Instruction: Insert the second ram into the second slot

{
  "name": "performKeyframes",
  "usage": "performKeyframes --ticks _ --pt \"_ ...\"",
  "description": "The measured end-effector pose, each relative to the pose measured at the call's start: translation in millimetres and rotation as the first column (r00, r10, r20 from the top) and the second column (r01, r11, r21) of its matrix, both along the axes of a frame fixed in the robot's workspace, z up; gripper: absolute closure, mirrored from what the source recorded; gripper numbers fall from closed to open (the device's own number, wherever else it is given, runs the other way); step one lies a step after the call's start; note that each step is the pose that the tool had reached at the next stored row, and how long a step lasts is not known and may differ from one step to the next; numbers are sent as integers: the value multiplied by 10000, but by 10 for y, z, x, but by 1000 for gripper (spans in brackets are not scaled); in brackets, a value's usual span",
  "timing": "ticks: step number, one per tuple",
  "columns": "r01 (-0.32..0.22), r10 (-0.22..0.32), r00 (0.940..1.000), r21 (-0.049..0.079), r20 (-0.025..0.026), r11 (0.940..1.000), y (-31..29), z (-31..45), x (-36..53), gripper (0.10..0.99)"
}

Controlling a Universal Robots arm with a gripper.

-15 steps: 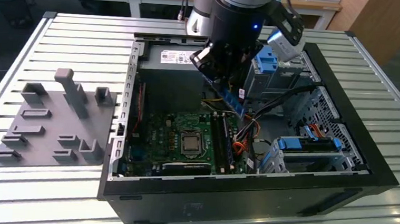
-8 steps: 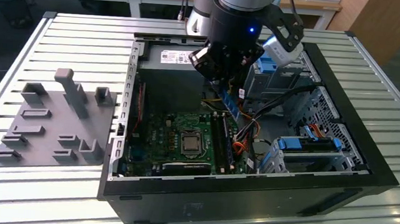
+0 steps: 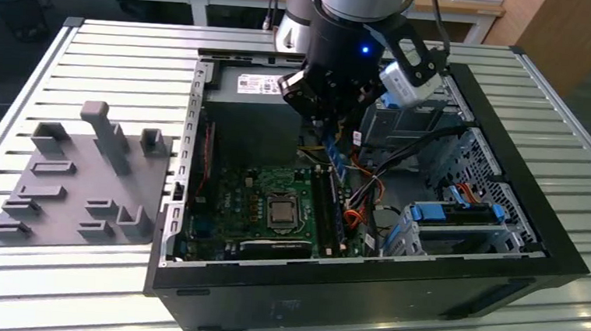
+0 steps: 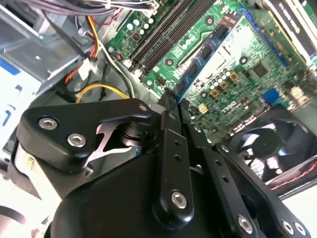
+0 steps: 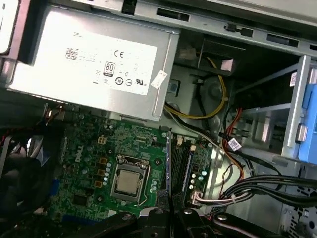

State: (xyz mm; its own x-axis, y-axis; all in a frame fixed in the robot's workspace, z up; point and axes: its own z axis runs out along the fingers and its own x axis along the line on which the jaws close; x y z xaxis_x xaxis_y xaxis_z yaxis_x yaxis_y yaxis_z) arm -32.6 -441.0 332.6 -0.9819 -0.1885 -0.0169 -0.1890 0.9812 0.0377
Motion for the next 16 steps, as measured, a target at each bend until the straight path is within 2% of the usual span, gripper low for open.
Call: performKeyframes --ticks 4,9,13,16 --pt "720 -720 9974 0 0 9974 0 -36 0 949" --pt "1618 -1618 9868 1 0 9868 0 -94 0 949" --pt "1921 -1921 9814 -5 -19 9814 1 -144 0 949" --pt "1943 -1943 9809 -13 -59 9809 1 -145 -1 949"
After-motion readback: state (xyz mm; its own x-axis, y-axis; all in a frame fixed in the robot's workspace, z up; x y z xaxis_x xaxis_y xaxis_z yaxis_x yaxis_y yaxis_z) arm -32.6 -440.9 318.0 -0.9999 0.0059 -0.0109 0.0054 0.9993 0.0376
